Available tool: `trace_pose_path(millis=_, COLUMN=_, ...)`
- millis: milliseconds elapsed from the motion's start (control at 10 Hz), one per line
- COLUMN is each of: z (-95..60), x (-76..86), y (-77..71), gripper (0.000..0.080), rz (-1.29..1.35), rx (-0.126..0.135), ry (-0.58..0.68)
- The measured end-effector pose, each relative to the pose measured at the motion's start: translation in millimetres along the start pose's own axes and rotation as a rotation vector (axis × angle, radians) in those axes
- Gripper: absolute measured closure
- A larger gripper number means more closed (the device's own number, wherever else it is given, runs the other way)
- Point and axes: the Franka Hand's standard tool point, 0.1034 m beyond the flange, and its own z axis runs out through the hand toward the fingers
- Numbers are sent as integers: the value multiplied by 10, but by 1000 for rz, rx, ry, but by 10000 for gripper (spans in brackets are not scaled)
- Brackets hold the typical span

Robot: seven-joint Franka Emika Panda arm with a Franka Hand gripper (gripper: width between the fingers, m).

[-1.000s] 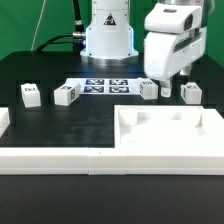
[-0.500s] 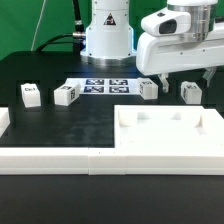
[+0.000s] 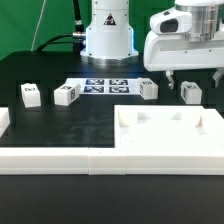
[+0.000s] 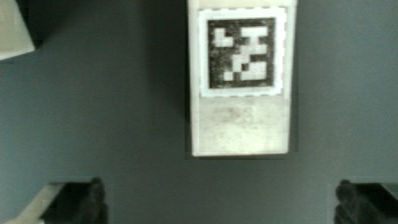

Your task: Assemble one leg

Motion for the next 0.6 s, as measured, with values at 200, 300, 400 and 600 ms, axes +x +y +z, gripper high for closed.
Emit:
trace_pose_path(millis=200, z=31, x=-82, y=21, gripper=150, rz=3, rx=-17, ry=-88)
trace_pose_path(millis=300, z=34, x=-165, y=13, gripper=150, rz=-6, rx=-38, ry=-199)
trace_pose_path(millis=400, z=10, x=-158, y=-17, gripper=150, rz=-26, rx=-44, ry=-292)
trace_pose_path(millis=600, z=13, x=-177, y=-43, gripper=150, rz=-31, rx=-51, ry=-446)
